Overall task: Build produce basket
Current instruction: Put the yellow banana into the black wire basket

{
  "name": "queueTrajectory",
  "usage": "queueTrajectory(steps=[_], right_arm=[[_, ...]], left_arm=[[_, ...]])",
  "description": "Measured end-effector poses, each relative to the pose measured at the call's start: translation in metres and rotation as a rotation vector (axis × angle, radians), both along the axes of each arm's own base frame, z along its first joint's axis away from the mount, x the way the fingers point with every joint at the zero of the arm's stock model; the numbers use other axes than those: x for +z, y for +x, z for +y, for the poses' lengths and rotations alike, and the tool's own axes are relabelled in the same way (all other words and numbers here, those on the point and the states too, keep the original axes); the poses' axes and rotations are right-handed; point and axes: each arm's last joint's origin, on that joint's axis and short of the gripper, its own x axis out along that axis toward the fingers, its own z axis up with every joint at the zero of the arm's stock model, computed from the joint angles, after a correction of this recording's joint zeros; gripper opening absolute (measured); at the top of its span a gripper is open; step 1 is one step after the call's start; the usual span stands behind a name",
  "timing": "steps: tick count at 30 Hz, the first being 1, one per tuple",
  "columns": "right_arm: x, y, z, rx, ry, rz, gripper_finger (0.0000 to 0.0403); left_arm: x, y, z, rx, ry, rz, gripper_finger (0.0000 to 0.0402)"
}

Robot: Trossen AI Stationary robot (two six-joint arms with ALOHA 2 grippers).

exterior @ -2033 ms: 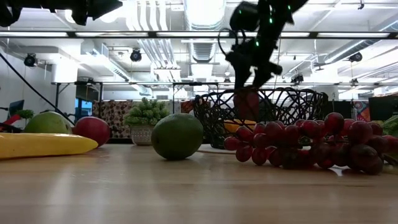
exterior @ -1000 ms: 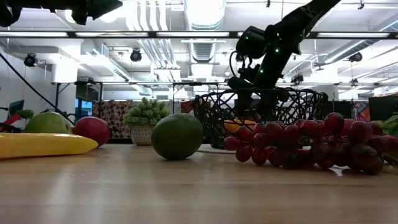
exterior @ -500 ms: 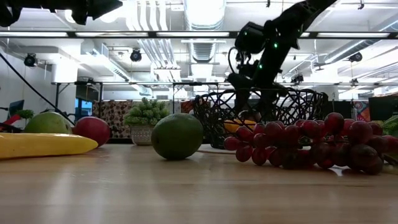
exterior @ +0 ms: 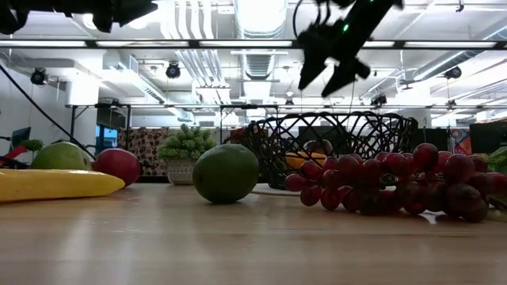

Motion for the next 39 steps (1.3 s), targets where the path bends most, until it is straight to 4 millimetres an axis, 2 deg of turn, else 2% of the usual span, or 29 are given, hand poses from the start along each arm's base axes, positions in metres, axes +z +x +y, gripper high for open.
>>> queueTrajectory(steps=[6, 11, 17, 23, 30, 39], right_arm=[[0.002, -0.008, 0.054, 0.181, -0.152, -0.115, 0.0366], [-0.006, -0.013, 0.087, 0.338, -0.259, -0.244, 0.0366], [-0.019, -0.024, 0.108, 0.476, -0.355, -0.315, 0.0366], [-0.016, -0.034, 0.121, 0.564, -0.403, -0.323, 0.0366], [-0.017, -0.039, 0.13, 0.612, -0.416, -0.336, 0.0366], [-0.021, -0.04, 0.132, 0.621, -0.413, -0.325, 0.0366]], left_arm=[[-0.003, 0.007, -0.001, -0.008, -0.023, 0.011, 0.026], [-0.005, 0.016, -0.003, -0.044, -0.075, -0.002, 0.026], [-0.017, 0.029, -0.008, -0.144, -0.198, 0.013, 0.026], [-0.037, 0.047, -0.014, -0.287, -0.406, 0.055, 0.026], [-0.059, 0.066, -0.019, -0.176, -0.74, 0.335, 0.026], [-0.067, 0.082, -0.035, 0.168, -1.014, 0.912, 0.026]])
